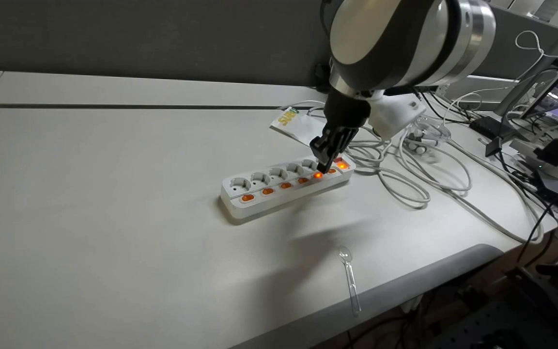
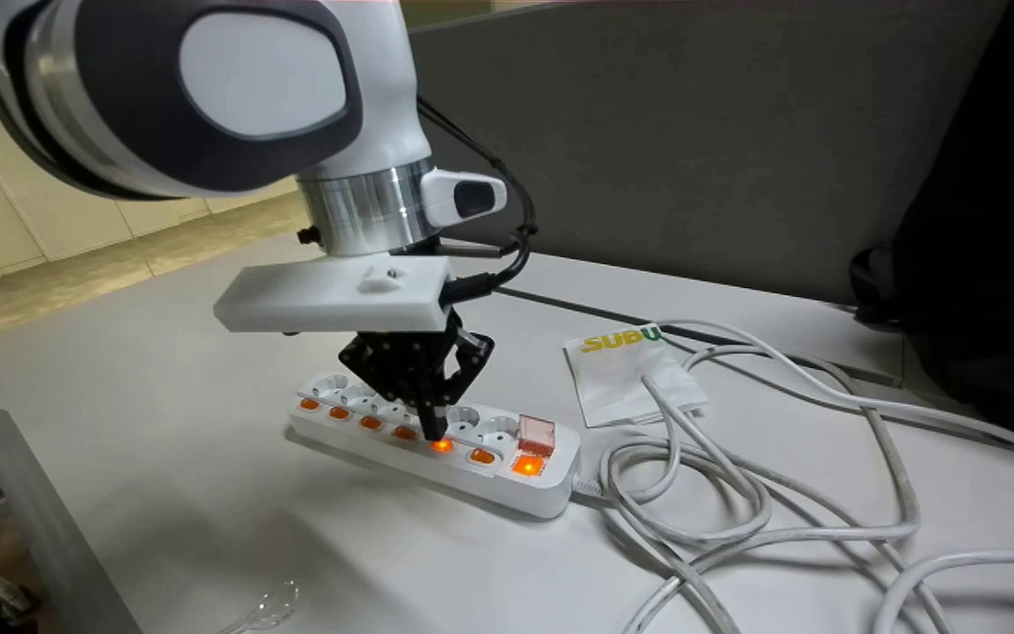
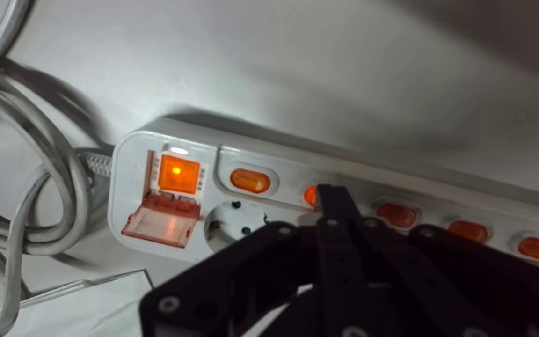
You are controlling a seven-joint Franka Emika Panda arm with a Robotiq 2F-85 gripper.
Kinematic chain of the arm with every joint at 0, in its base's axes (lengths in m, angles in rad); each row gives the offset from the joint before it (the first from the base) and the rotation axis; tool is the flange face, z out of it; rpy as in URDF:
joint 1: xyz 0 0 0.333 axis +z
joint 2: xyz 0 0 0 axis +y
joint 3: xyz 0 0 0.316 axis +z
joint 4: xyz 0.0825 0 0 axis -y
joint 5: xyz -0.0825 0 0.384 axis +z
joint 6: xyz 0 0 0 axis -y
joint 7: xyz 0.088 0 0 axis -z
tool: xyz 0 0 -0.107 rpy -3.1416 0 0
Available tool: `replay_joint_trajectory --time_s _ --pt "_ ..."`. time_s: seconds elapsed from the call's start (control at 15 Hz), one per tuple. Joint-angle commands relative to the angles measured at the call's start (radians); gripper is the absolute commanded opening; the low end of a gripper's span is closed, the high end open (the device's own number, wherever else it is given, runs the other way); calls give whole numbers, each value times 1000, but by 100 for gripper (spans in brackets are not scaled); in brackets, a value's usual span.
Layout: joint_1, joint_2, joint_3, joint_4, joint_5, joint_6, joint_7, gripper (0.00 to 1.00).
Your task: Press the button third from the right on the extension cord.
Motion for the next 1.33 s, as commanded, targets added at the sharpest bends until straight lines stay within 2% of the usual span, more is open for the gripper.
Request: replay_joint_trajectory --time_s 0.0,1.27 --pt "-5 27 -8 24 -26 18 29 0" --pt "-1 119 -24 45 -21 36 68 0"
